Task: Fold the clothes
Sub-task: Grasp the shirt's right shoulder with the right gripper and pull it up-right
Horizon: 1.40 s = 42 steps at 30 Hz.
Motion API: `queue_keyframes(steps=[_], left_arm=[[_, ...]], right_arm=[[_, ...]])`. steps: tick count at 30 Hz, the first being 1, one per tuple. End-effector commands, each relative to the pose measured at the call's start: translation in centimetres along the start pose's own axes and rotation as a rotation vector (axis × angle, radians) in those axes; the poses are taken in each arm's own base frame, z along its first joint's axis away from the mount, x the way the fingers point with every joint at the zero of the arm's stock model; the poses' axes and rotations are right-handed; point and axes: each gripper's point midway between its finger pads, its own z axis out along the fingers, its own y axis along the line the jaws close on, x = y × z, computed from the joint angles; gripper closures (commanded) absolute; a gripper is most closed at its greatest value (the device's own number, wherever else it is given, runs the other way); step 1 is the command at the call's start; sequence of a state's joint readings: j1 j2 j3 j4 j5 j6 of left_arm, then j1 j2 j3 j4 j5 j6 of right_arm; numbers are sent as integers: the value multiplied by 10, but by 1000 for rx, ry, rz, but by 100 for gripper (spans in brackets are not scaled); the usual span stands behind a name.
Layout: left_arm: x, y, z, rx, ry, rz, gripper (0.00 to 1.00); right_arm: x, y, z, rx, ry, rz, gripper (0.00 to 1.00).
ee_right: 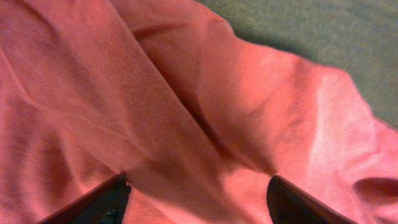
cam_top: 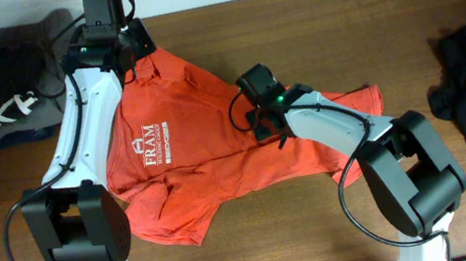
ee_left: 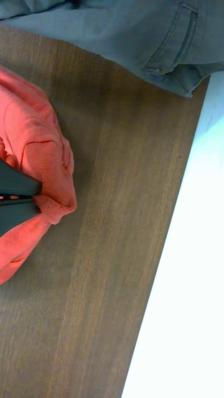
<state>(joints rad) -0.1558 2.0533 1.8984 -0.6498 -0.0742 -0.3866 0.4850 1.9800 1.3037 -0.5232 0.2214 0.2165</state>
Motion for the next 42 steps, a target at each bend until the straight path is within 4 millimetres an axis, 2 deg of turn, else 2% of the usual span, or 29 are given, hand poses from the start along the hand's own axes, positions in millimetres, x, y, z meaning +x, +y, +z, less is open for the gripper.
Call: queue_keyframes(steps=[1, 5, 9, 11, 14, 16, 17, 19, 22, 25, 27, 33, 36, 40, 41, 42], left_arm=[[-13, -9, -13, 41, -26, -13, 99], [-12, -9, -13, 43, -25, -13, 99], [-13, -9, -14, 43, -27, -13, 99], [-13, -9, -15, 44, -28, -13, 99], [-16, -10, -18, 47, -37, -13, 99], [-21, -11, -24, 54, -55, -14, 99], [-28, -13, -31, 62, -77, -16, 99], [-35, -15, -38, 70, -106, -17, 99], [-43, -18, -41, 82, -135, -19, 99], [-48, -18, -41, 79, -159, -22, 99], [-54, -15, -42, 60, -184, -25, 99], [-61, -13, -34, 42, -225, -32, 99], [-53, -11, -9, 33, -205, -30, 99], [-46, -5, 29, -1, -215, -33, 99], [-46, -2, 38, -14, -226, -35, 98], [-46, -1, 47, -23, -239, -38, 98]], right_arm=[[-4, -15, 1, 39, 5, 20, 35], [-3, -20, 3, 31, 16, 36, 36], [1, -20, 7, 18, 37, 44, 62], [2, -21, 7, 21, 40, 48, 80], [-1, -28, 6, 53, 31, 78, 96], [-11, -39, 0, 89, 17, 98, 96], [-26, -56, -11, 137, 2, 139, 96], [-45, -73, -25, 165, -22, 168, 96], [-76, -105, -49, 211, -78, 228, 96], [-95, -135, -58, 228, -127, 290, 96], [-99, -147, -55, 212, -146, 324, 96], [-115, -158, -33, 151, -196, 376, 96], [-120, -155, -17, 147, -212, 376, 95], [-115, -153, 3, 153, -191, 373, 92], [-114, -154, 6, 155, -185, 374, 90], [-112, -156, 8, 157, -180, 376, 81]])
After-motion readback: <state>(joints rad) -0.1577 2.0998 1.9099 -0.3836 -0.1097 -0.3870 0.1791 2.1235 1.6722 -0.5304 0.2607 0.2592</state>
